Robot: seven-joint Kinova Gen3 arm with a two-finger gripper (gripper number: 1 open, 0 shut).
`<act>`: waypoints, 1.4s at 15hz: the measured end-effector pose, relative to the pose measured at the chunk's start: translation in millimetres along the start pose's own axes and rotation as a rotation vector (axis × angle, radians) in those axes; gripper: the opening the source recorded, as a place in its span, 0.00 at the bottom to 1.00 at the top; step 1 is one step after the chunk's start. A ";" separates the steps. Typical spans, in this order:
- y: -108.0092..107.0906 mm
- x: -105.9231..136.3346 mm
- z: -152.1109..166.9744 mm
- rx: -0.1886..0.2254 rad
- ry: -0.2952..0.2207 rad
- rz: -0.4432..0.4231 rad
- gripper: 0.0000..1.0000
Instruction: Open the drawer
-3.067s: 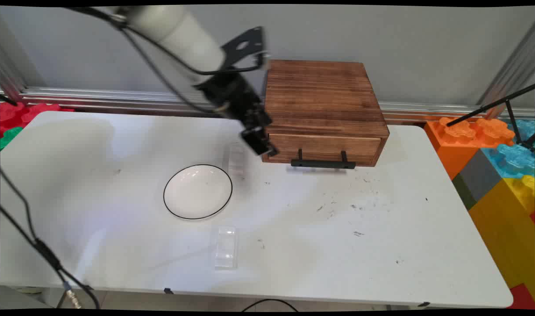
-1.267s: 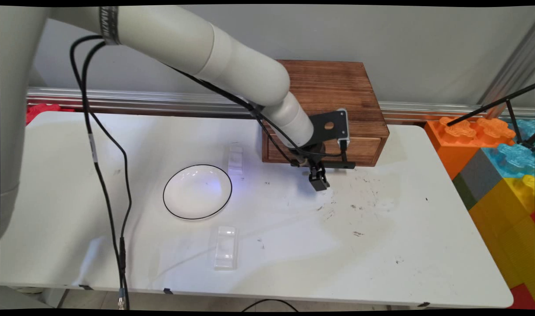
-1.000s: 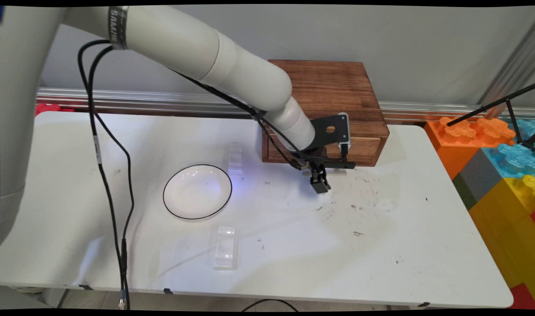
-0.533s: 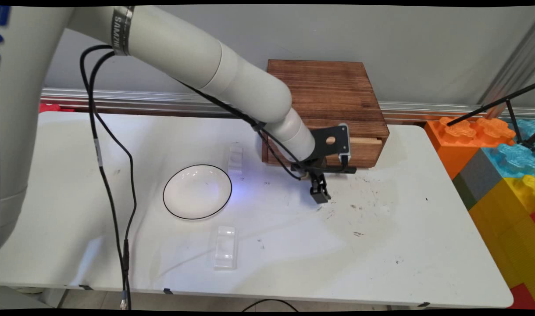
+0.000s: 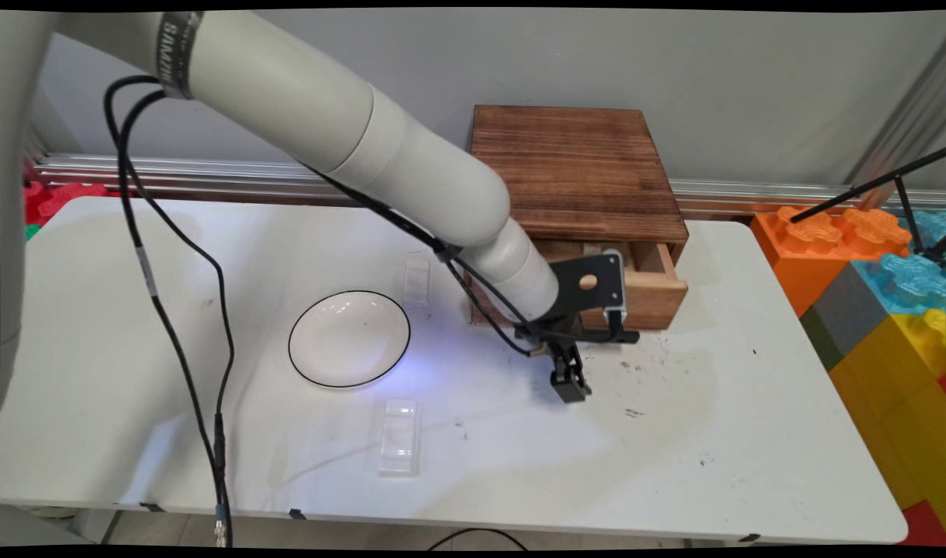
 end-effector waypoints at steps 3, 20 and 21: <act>20.7 5.5 -6.1 -0.024 0.018 -0.012 1.00; 107.1 9.5 -23.7 -0.120 0.085 -0.056 1.00; 110.8 9.4 -25.6 -0.122 0.089 -0.056 1.00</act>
